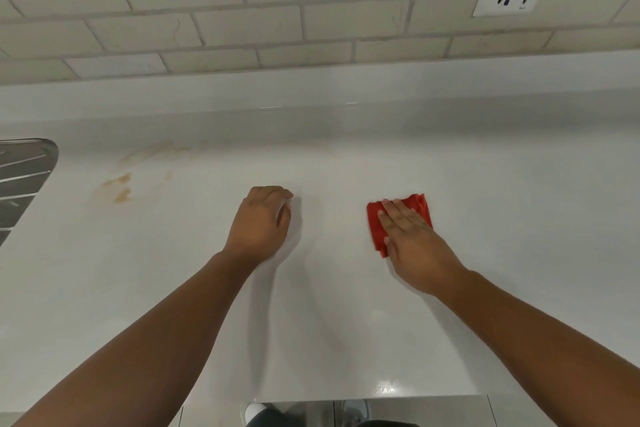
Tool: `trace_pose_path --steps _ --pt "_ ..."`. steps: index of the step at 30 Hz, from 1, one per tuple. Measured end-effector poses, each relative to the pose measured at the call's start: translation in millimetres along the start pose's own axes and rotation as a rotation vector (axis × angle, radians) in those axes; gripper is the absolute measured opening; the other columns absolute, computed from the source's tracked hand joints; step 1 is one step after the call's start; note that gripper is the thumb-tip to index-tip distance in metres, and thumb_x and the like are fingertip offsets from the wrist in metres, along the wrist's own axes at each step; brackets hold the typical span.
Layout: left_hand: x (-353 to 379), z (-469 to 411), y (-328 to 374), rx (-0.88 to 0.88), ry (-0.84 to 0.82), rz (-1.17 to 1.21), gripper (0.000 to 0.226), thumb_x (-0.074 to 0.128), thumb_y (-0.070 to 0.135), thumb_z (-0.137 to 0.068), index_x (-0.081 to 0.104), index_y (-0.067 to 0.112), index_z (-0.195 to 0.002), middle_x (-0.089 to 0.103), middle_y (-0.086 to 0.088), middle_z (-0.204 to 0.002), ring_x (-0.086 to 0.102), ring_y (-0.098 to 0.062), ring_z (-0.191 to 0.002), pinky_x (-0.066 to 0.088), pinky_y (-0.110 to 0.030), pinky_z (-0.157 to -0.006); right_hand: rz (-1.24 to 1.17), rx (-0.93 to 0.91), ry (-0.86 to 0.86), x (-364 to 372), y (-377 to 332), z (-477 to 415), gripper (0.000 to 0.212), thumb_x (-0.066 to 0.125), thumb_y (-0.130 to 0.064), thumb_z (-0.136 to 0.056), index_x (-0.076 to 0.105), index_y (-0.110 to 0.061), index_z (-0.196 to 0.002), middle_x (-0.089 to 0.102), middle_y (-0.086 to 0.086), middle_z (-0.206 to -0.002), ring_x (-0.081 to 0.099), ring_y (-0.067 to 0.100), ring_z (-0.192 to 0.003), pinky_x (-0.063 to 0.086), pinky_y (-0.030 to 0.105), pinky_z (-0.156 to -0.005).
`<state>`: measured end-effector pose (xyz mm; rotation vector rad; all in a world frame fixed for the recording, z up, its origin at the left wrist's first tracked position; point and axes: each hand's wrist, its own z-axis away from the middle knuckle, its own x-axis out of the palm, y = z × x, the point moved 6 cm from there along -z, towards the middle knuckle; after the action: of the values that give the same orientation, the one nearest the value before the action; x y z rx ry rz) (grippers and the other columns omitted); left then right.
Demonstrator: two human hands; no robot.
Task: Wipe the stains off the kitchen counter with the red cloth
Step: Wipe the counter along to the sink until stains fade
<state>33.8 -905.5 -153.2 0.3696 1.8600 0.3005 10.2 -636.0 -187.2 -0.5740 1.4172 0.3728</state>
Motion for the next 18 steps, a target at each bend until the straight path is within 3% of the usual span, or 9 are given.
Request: trace_pose_path --steps 2,6,9,12,15,18 --pt "0 -1 -2 -0.005 0.005 0.001 0.023 0.056 0.011 -0.093 0.068 0.011 -0.112 0.068 -0.001 -0.113 0.055 -0.022 -0.111 0.046 -0.031 -0.095 -0.009 0.024 0.039 -6 24 5 0.058 0.021 -0.032 -0.098 0.039 -0.003 -0.145 0.032 0.013 -0.155 0.024 0.028 -0.146 0.012 0.040 -0.119" --pt "3 -3 -5 -0.022 0.010 0.007 0.022 0.056 0.010 -0.093 0.069 0.010 -0.111 0.069 -0.002 -0.111 0.057 -0.023 -0.109 0.046 -0.030 -0.094 -0.056 0.036 0.097 -17 37 2 0.042 0.052 -0.018 -0.098 0.050 -0.004 -0.138 0.044 0.013 -0.148 0.035 0.029 -0.141 0.017 0.037 -0.115" --pt "7 -5 -6 -0.023 0.007 0.009 0.022 0.057 0.010 -0.093 0.069 0.010 -0.111 0.069 -0.002 -0.110 0.057 -0.022 -0.107 0.045 -0.029 -0.094 -0.041 0.125 0.132 -11 32 4 0.049 0.034 -0.029 -0.100 0.052 0.000 -0.136 0.046 0.014 -0.146 0.037 0.029 -0.140 0.019 0.039 -0.116" --pt "10 -10 -8 -0.021 0.000 0.005 0.022 0.057 0.009 -0.093 0.069 0.010 -0.111 0.070 -0.002 -0.109 0.058 -0.023 -0.106 0.047 -0.031 -0.093 -0.037 0.125 0.113 -8 32 -11 0.066 0.017 -0.039 -0.094 0.041 -0.004 -0.145 0.034 0.011 -0.154 0.026 0.028 -0.145 0.013 0.042 -0.120" --pt "10 -17 -12 -0.035 0.003 0.011 0.022 0.057 0.011 -0.093 0.069 0.011 -0.112 0.069 -0.001 -0.110 0.057 -0.021 -0.107 0.048 -0.031 -0.094 -0.015 0.123 0.051 -9 42 -42 0.061 0.018 -0.040 -0.097 0.025 -0.018 -0.153 0.017 0.004 -0.162 0.012 0.024 -0.149 0.006 0.042 -0.122" --pt "9 -23 -19 -0.062 0.021 0.011 0.023 0.058 0.010 -0.091 0.069 0.012 -0.111 0.069 0.000 -0.110 0.057 -0.020 -0.107 0.048 -0.031 -0.092 0.034 0.081 0.019 -13 42 -80 0.055 0.027 -0.038 -0.100 0.024 -0.025 -0.153 0.018 0.003 -0.160 0.014 0.023 -0.146 0.009 0.043 -0.121"
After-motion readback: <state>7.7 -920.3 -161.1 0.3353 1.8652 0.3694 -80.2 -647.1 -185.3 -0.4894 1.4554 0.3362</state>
